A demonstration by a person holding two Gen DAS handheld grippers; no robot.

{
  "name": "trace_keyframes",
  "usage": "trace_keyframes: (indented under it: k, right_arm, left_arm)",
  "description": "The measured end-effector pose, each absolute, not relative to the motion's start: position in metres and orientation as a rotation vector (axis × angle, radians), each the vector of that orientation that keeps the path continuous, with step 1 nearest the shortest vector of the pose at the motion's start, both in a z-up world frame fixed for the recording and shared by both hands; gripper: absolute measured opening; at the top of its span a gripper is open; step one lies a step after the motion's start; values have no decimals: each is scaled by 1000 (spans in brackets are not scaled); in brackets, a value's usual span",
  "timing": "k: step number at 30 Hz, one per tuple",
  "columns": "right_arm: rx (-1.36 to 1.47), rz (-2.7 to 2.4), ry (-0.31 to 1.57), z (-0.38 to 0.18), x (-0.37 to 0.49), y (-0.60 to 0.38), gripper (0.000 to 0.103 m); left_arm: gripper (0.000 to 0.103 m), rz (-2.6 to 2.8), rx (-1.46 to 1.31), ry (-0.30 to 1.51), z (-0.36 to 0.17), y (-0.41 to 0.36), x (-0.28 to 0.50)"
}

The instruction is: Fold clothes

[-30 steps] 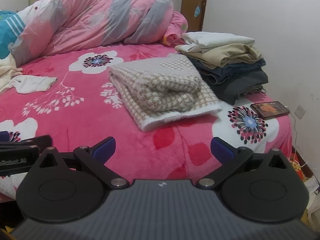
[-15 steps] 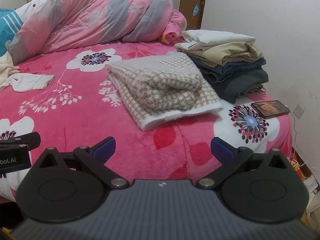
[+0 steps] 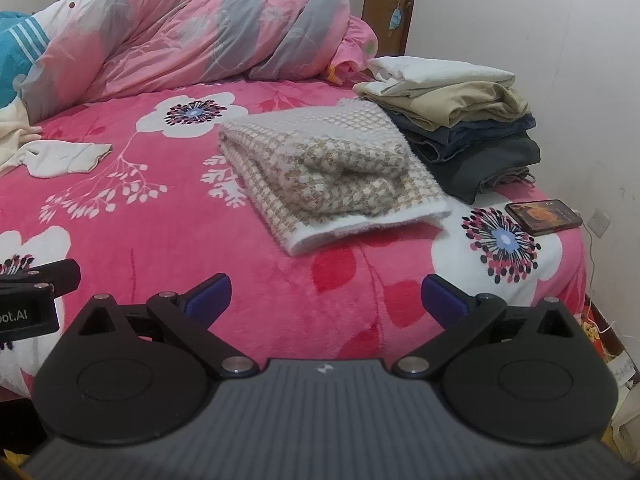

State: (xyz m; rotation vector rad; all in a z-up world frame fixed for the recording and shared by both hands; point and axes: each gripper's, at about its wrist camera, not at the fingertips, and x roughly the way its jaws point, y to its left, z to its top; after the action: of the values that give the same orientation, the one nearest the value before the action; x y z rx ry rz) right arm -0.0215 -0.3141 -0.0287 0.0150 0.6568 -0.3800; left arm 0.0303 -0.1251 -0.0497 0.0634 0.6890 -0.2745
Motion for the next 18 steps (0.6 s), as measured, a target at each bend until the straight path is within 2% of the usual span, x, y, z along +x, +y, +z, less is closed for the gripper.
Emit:
trace_keyframes:
  k: [18]
  right_arm:
    - [15,-379,659,-29,-22,-312,102]
  left_arm:
    - [103,-270,61,682,-49,-124,28]
